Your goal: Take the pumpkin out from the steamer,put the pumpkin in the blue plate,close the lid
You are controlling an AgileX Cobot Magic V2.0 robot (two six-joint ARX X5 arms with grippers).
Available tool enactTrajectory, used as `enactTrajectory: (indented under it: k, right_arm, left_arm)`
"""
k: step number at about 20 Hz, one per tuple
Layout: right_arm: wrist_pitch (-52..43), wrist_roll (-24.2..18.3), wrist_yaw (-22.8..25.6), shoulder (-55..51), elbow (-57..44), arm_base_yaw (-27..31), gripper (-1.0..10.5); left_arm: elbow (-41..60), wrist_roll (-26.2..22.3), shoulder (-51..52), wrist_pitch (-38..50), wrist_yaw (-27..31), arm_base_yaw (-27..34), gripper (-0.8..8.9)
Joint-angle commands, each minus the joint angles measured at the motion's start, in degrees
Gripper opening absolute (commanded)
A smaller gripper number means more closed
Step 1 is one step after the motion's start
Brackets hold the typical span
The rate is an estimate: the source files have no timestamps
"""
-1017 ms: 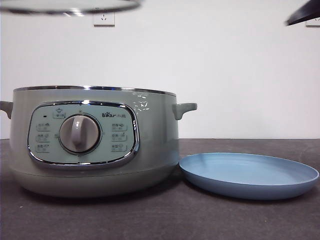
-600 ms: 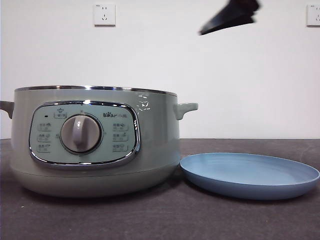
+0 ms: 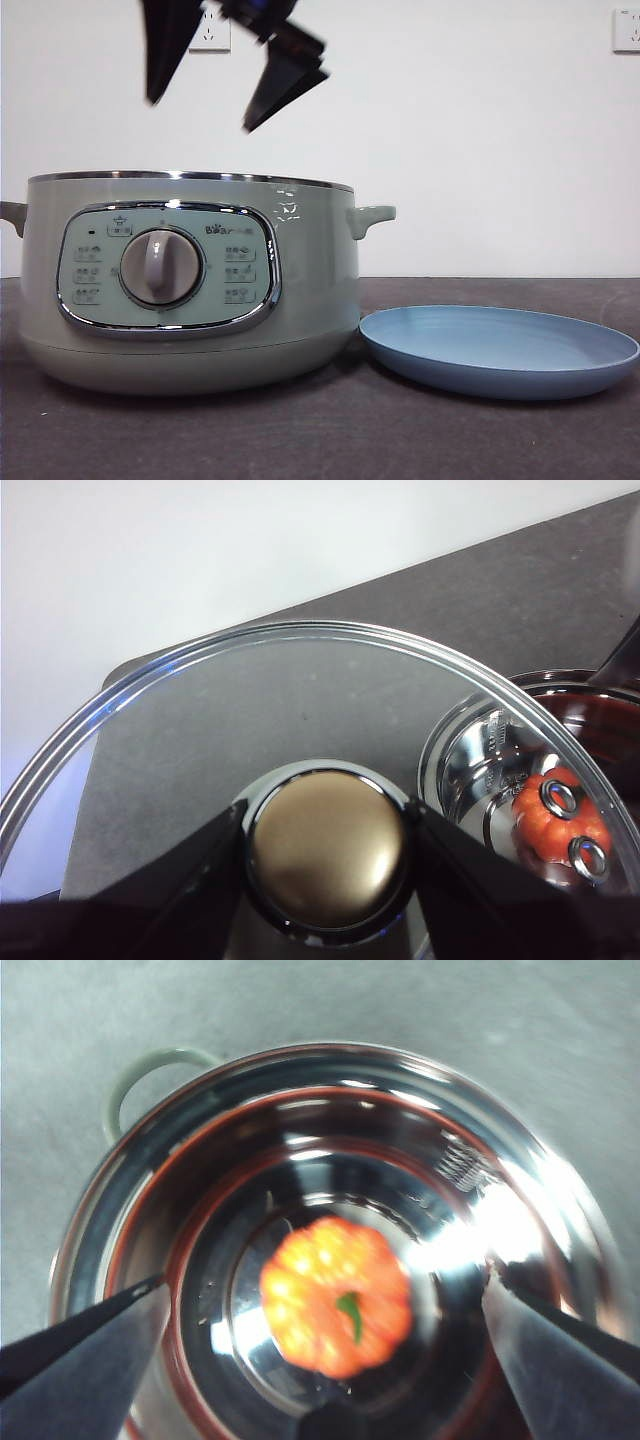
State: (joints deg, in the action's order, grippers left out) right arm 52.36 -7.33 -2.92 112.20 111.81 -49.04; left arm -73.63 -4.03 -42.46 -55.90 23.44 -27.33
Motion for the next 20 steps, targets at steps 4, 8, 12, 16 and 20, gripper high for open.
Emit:
enactTrajectory:
  k: [4, 8, 12, 16, 20]
  right_arm:
    - [-0.6, -1.4, 0.3, 8.1, 0.1, -0.6, 6.1]
    - [-1.7, -1.8, 0.3, 12.5, 0.1, -0.3, 6.0]
    - [-2.6, -1.7, 0.6, 14.2, 0.1, -0.1, 4.0]
    - [-2.6, -1.8, 4.6, 12.8, 0.1, -0.1, 0.0]
    - [1.1, -1.9, 4.8, 4.6, 0.1, 1.0, 0.0]
  left_arm:
    - [-0.7, -0.2, 0.8, 2.0, 0.5, 0.0, -0.08]
    - [-0.7, -0.2, 0.8, 1.6, 0.5, 0.0, -0.08]
    - [-0.7, -0.2, 0.8, 1.3, 0.5, 0.0, -0.08]
    - [-0.7, -0.2, 0.8, 1.4, 0.5, 0.0, -0.08]
    - [-0.7, -0.2, 0.6, 1.7, 0.5, 0.0, -0.08]
